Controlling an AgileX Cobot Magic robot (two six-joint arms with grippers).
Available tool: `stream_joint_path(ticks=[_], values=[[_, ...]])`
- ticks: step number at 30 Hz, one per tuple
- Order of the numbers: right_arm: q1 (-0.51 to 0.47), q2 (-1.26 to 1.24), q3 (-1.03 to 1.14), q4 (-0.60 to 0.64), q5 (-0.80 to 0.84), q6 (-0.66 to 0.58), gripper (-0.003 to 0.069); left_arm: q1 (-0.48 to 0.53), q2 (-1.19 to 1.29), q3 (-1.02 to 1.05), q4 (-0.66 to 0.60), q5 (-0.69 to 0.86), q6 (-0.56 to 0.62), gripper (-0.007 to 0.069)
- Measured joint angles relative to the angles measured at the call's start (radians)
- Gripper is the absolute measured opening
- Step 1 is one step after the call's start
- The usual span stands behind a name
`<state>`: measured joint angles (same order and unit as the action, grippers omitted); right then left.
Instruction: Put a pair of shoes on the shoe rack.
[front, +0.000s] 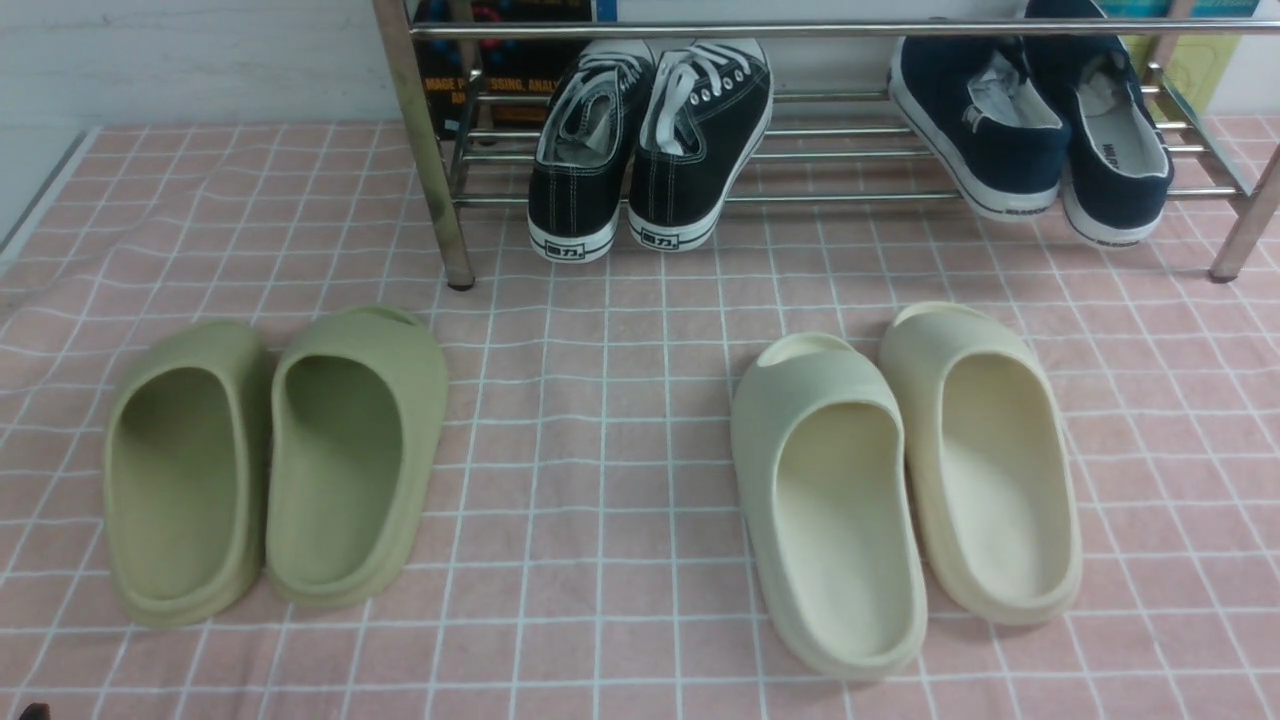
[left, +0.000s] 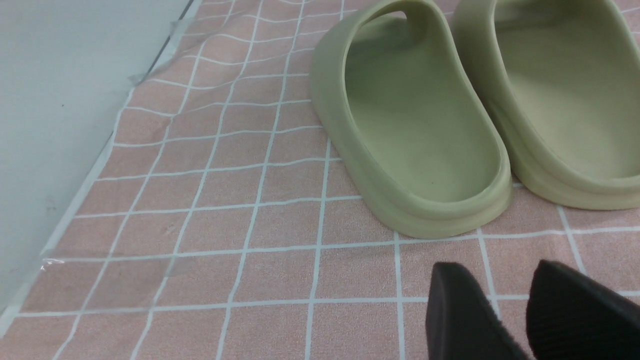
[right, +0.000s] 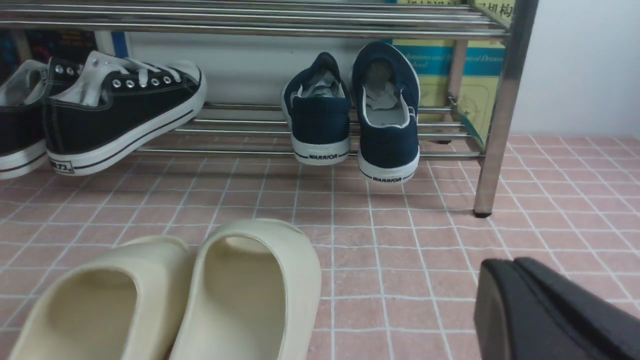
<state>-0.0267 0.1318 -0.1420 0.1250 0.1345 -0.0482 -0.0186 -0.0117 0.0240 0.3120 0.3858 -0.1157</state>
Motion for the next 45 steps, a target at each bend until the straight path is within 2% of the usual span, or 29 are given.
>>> stream_joint_path(ticks=[4,10,15,45], values=[[0.0,-0.121,0.147,-0.051,-0.023,0.087,-0.001,0.0,0.0,0.0,0.001,0.0,0.0,0.0239],[0.0,-0.141,0.166,-0.109,0.157,0.116,-0.001,0.0,0.0,0.0,0.008,0.0,0.0,0.0239],[0.0,-0.141,0.162,-0.109,0.218,0.117,-0.001,0.0,0.0,0.0,0.009,0.0,0.0,0.0239],[0.0,-0.141,0.159,-0.109,0.226,0.091,0.001,0.0,0.0,0.0,0.009,0.0,0.0,0.0239]])
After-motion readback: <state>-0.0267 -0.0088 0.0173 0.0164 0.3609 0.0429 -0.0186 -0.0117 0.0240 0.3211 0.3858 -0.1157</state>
